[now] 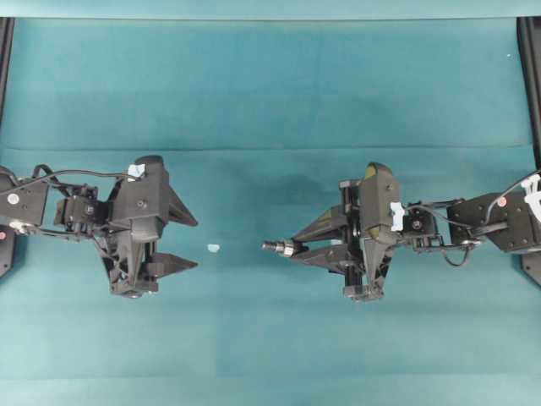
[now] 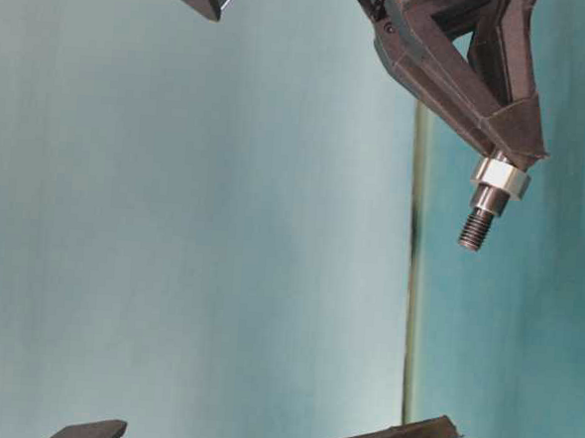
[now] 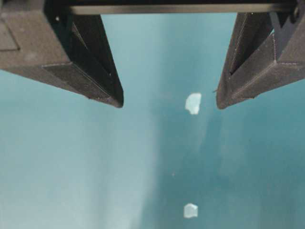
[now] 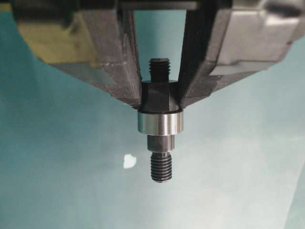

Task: Insert the washer onto the shaft with both hands.

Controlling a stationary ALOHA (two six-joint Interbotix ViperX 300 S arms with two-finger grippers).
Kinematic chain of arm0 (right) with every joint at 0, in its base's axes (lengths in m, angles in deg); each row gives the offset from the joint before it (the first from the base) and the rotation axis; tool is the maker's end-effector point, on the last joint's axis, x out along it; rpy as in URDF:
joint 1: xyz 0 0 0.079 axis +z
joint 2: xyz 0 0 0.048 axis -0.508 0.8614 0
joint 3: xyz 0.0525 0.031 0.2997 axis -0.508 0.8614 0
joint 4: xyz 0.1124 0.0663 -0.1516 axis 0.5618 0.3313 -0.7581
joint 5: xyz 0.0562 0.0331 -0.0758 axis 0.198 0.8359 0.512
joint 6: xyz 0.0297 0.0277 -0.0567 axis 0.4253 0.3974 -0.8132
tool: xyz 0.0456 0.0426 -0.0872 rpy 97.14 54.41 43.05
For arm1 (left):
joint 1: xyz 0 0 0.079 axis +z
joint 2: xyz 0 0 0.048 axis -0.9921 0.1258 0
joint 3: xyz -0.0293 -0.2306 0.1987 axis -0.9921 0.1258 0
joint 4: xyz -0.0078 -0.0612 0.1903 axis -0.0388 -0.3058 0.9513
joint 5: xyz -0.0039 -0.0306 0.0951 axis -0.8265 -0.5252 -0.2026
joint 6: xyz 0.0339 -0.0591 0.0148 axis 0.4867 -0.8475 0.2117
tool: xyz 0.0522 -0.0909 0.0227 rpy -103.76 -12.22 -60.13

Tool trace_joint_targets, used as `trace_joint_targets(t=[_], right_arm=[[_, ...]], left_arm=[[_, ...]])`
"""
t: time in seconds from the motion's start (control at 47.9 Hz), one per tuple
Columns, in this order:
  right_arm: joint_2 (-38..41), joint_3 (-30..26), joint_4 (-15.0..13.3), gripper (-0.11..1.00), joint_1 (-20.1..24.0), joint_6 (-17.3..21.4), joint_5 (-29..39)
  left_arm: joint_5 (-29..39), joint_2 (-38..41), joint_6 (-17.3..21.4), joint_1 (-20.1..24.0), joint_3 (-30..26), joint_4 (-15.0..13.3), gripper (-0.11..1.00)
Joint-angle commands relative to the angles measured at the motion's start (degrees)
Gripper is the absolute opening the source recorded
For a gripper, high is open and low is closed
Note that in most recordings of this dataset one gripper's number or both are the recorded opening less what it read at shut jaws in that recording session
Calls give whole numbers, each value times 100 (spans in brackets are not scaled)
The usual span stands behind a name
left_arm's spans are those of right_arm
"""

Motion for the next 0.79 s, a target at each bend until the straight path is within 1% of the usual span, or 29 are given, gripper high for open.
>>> trace_joint_targets(t=[0.0, 0.773], right_arm=[[-44, -105, 9, 0, 9, 0, -35], [-44, -105, 18, 0, 9, 0, -26]], left_arm=[[-26, -18, -9, -9, -123, 9, 85], [-26, 62, -18, -18, -123, 18, 85]])
